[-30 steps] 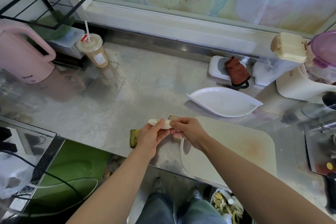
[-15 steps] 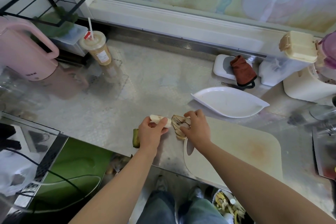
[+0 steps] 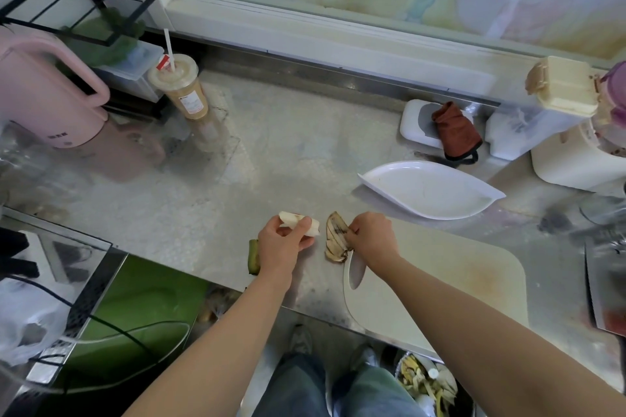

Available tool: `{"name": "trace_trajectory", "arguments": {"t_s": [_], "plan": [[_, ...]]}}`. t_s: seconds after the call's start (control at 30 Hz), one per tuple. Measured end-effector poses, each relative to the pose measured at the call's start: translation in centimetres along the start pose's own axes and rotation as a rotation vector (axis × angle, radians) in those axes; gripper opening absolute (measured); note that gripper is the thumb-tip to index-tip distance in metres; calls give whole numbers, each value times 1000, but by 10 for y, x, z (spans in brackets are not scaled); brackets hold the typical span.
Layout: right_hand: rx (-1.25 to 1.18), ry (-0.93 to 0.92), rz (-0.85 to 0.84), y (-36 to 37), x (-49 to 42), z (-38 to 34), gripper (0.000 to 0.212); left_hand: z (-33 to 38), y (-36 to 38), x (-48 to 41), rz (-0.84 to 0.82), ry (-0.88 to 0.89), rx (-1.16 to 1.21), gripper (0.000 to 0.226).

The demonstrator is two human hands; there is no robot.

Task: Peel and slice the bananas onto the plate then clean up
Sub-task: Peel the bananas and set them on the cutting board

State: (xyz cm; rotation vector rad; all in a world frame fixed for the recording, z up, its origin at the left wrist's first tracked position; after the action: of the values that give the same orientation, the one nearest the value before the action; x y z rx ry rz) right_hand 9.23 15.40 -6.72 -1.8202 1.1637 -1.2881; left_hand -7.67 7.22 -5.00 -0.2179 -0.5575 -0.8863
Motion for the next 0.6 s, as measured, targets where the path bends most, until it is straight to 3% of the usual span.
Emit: {"name": "trace_trajectory", "arguments": {"t_s": [0.1, 0.23, 0.43, 0.5, 0.6], "plan": [[-99, -37, -26, -2, 1, 0, 18, 5, -1, -1, 7, 62, -160, 24], [-173, -44, 21, -8, 6, 2, 37, 17, 3, -4, -13, 198, -543, 25], [-171, -30, 63, -7, 10, 9, 28, 16, 17, -12, -93, 226, -745, 28], [-431, -5, 90, -14, 12, 12, 28, 12, 24, -12, -115, 184, -721, 37], [-943, 95, -151, -13, 19, 14, 35, 10, 41, -3, -197, 205, -783, 47]]}}
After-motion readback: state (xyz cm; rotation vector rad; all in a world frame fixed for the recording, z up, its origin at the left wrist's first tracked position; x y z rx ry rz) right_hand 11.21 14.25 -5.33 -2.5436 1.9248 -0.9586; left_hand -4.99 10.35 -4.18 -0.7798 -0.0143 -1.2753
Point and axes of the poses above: each hand's wrist, its own x-axis away from the middle knuckle, its own y-axis out of the palm, z = x × y, the point moved 6 cm from there along -x, towards the middle knuckle, and after that the axes turned 5 degrees about x, right-handed, at the moved point
